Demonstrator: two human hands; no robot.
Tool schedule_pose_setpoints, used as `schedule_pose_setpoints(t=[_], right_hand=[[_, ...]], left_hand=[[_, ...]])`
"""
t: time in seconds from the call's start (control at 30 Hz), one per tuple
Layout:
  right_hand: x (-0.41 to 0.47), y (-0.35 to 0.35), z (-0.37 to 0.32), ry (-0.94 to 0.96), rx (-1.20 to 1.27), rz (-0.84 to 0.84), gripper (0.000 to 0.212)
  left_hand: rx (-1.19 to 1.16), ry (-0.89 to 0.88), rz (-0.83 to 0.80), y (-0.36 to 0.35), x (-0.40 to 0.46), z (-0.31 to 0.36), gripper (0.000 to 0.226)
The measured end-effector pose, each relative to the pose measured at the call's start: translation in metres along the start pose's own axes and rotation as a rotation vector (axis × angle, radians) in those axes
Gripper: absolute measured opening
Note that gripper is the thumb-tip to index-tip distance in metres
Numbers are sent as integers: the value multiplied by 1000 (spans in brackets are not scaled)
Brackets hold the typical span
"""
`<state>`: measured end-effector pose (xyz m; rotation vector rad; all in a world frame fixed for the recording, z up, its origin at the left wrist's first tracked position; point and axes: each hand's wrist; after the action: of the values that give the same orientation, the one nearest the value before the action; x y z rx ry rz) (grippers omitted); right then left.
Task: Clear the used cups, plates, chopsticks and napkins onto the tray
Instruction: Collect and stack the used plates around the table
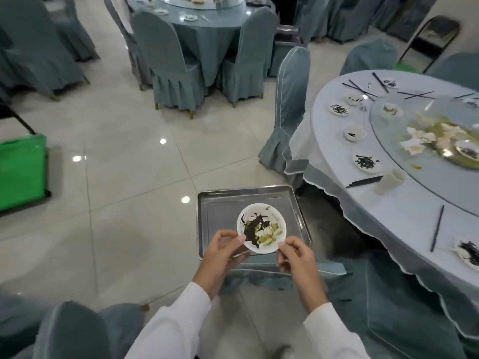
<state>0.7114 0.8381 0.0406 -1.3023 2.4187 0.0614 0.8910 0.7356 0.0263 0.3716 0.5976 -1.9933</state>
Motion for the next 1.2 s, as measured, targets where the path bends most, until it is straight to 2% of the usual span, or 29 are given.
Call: schedule_pose_setpoints(t=[0.1, 0.27, 0.57, 0.87, 1.0, 1.2], right_hand=[[4, -35, 0, 2, -13, 27, 22], [21, -68, 0, -8, -59, 93, 19], [114, -95, -12, -58, 27, 217, 14], [181, -127, -19, -130, 95, 254, 13], [208, -152, -16, -221, 109, 291, 15], [269, -233, -18, -255, 128, 457, 16]], left_hand=[[26, 5, -44, 33, 13, 17, 64], [61, -17, -136, 59, 38, 32, 46], [198, 0, -85, 74, 117, 87, 45], [227, 36, -75, 103, 198, 143, 41], [218, 55, -149, 120, 245, 164, 37], [260, 93, -321, 177, 342, 212, 40]])
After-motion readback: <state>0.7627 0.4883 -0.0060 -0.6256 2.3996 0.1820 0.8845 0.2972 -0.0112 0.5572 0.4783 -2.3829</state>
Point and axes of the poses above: each hand's wrist, its own x-axis towards the middle knuckle, its own y-axis out of the back of the hand, z = x × y, and after that the axes turned 12 degrees about x, right-handed
